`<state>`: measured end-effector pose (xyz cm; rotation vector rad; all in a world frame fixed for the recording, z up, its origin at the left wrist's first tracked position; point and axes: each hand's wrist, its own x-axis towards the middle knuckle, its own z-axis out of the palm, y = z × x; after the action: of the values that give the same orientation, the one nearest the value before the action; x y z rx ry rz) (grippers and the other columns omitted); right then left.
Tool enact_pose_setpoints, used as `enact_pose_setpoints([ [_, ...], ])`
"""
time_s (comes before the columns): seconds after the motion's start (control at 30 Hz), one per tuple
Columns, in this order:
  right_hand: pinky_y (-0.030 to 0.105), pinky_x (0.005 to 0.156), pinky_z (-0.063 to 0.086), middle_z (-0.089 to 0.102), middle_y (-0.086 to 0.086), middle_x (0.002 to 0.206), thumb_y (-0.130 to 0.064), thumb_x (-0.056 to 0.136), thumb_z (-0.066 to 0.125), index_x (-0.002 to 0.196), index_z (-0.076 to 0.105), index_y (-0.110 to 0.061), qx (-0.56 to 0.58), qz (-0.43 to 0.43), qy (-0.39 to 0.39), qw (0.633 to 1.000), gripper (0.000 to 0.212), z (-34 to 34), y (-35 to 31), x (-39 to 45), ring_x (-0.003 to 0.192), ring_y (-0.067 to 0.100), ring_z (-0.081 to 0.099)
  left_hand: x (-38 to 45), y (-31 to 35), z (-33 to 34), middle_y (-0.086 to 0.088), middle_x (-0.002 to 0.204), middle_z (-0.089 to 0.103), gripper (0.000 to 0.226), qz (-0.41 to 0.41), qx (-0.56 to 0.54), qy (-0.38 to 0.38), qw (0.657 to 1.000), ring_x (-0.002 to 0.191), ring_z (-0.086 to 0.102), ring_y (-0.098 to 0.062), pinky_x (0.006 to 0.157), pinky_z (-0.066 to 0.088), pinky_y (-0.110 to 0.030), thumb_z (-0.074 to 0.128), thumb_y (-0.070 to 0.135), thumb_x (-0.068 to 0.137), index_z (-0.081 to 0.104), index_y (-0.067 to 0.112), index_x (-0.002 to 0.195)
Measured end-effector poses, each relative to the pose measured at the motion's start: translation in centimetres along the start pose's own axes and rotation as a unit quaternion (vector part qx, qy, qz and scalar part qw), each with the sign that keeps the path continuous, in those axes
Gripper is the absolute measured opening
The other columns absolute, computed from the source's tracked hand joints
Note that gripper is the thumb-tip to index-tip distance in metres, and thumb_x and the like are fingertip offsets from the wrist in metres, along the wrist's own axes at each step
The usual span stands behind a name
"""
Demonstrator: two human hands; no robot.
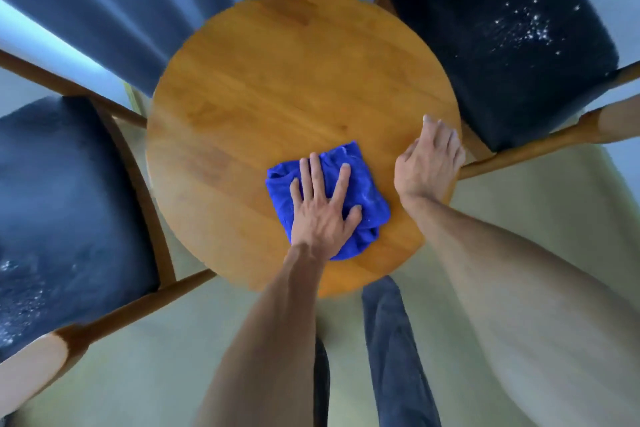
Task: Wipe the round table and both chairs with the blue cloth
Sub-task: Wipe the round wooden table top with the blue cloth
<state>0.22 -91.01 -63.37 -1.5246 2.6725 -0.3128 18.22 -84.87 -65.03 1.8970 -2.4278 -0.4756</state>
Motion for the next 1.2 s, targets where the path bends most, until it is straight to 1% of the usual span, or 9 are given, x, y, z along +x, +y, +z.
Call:
enact_pose_setpoints([
  [0.2, 0.047, 0.101, 0.037, 0.054, 0.006, 0.130, -0.007, 0.081, 0.044, 0.133, 0.045, -0.018, 0.045, 0.087, 0.027, 0.995, 0.053, 0.3, 4.8, 4.6, 0.126, 0.029, 0.045, 6.5, 4.5, 0.2, -0.029, 0.159, 0.013, 0.070, 0.005, 0.014, 0.005, 1.000, 0.147, 0.012, -0.045, 0.112, 0.023, -0.059, 0.034, 0.052, 0.092, 0.029, 0.020, 0.154],
  [0.3, 0.051, 0.096, 0.042, 0.059, 0.011, 0.125, -0.003, 0.082, 0.044, 0.134, 0.046, -0.015, 0.098, 0.142, 0.015, 0.985, 0.054, 0.0, 7.2, 7.6, 0.118, 0.033, 0.050, 10.1, 6.8, 0.1, -0.028, 0.159, 0.014, 0.070, 0.007, 0.022, 0.006, 1.000, 0.147, 0.012, -0.044, 0.113, 0.022, -0.059, 0.035, 0.052, 0.091, 0.029, 0.021, 0.154],
  [0.5, 0.039, 0.083, 0.046, 0.061, 0.018, 0.116, -0.012, 0.095, 0.037, 0.133, 0.046, -0.017, 0.137, 0.235, -0.188, 0.944, 0.039, 0.8, 11.2, 10.8, 0.105, 0.038, 0.059, 18.1, 11.8, 0.1, -0.026, 0.160, 0.010, 0.071, -0.081, 0.012, 0.006, 0.997, 0.148, 0.008, -0.042, 0.114, 0.018, -0.057, 0.029, 0.057, 0.092, 0.022, 0.025, 0.155],
  [0.7, 0.035, 0.096, 0.046, 0.063, 0.015, 0.126, -0.016, 0.097, 0.039, 0.131, 0.054, -0.011, 0.178, 0.325, -0.265, 0.890, 0.037, 2.8, 14.5, 11.4, 0.115, 0.035, 0.059, 21.3, 15.0, 0.6, -0.025, 0.160, 0.009, 0.072, -0.064, 0.031, 0.009, 0.997, 0.148, 0.008, -0.042, 0.114, 0.016, -0.056, 0.029, 0.057, 0.090, 0.021, 0.026, 0.155],
  [0.8, 0.040, 0.097, 0.051, 0.067, 0.018, 0.118, -0.020, 0.096, 0.037, 0.118, 0.060, -0.005, 0.209, 0.382, -0.319, 0.842, 0.036, 4.3, 15.2, 12.3, 0.108, 0.034, 0.064, 20.7, 15.2, 0.6, -0.025, 0.160, 0.011, 0.072, -0.058, 0.044, 0.013, 0.997, 0.147, 0.010, -0.042, 0.114, 0.017, -0.055, 0.032, 0.057, 0.090, 0.023, 0.026, 0.155],
  [0.87, 0.044, 0.097, 0.051, 0.065, 0.022, 0.119, -0.017, 0.096, 0.037, 0.120, 0.057, 0.000, 0.253, 0.390, -0.321, 0.825, 0.036, 4.6, 14.9, 12.7, 0.109, 0.037, 0.063, 20.7, 15.2, 0.5, -0.026, 0.160, 0.012, 0.073, -0.056, 0.042, 0.011, 0.997, 0.147, 0.011, -0.043, 0.114, 0.017, -0.056, 0.032, 0.058, 0.090, 0.025, 0.026, 0.155],
  [0.97, 0.045, 0.100, 0.048, 0.059, 0.028, 0.125, -0.011, 0.099, 0.036, 0.126, 0.053, 0.007, 0.280, 0.365, -0.313, 0.831, 0.036, 2.8, 13.4, 12.6, 0.117, 0.041, 0.058, 20.0, 15.2, 0.5, -0.027, 0.159, 0.015, 0.073, -0.045, 0.040, 0.009, 0.998, 0.146, 0.014, -0.043, 0.113, 0.019, -0.056, 0.035, 0.057, 0.089, 0.028, 0.024, 0.153],
  [1.03, 0.039, 0.098, 0.047, 0.061, 0.023, 0.125, -0.013, 0.100, 0.036, 0.123, 0.056, 0.001, 0.237, 0.363, -0.298, 0.850, 0.034, 1.8, 13.0, 11.5, 0.117, 0.039, 0.057, 18.7, 15.5, 0.7, -0.027, 0.158, 0.017, 0.072, -0.034, 0.033, 0.013, 0.999, 0.146, 0.015, -0.043, 0.112, 0.020, -0.056, 0.038, 0.056, 0.089, 0.031, 0.024, 0.152],
  [1.2, 0.032, 0.084, 0.044, 0.062, 0.016, 0.124, -0.014, 0.094, 0.043, 0.122, 0.057, -0.008, 0.185, 0.396, -0.302, 0.847, 0.032, 1.2, 14.0, 6.2, 0.113, 0.035, 0.058, 13.5, 16.6, 1.8, -0.028, 0.158, 0.016, 0.074, 0.022, 0.031, -0.006, 0.999, 0.147, 0.013, -0.043, 0.113, 0.019, -0.056, 0.039, 0.059, 0.087, 0.032, 0.025, 0.152],
])
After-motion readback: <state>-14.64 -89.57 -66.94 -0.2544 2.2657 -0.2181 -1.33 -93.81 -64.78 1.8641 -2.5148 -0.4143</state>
